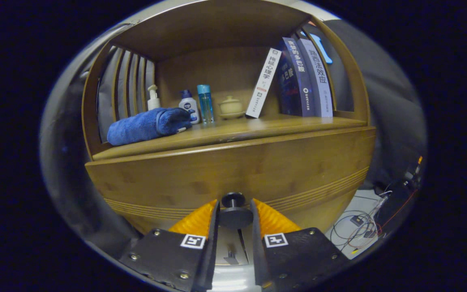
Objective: Pull open the drawer, take out the items inside it, and place them on the countertop above the cabinet.
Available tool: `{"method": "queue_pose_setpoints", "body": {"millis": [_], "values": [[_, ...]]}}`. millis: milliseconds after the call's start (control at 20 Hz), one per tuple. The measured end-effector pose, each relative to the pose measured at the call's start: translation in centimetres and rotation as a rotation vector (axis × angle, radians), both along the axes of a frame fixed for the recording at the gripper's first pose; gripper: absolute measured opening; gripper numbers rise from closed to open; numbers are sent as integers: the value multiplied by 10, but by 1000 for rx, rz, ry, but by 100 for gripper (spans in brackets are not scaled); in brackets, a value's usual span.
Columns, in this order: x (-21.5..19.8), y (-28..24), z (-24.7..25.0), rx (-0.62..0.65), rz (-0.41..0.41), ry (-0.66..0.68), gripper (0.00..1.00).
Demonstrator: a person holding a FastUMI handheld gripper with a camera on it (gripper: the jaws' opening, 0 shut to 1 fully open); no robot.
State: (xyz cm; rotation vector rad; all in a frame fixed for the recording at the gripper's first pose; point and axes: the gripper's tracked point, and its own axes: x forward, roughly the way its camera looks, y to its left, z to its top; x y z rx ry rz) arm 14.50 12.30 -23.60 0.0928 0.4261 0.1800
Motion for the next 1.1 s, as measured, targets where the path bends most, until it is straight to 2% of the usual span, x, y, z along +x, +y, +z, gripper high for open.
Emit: {"method": "queue_pose_setpoints", "body": {"millis": [50, 100, 450, 1100], "values": [[2, 1, -1, -12, 4, -4, 38], [0, 0, 0, -19, 10, -4, 32], [-10, -1, 1, -27, 4, 9, 32], [-85, -19, 12, -42, -26, 30, 32]]}}
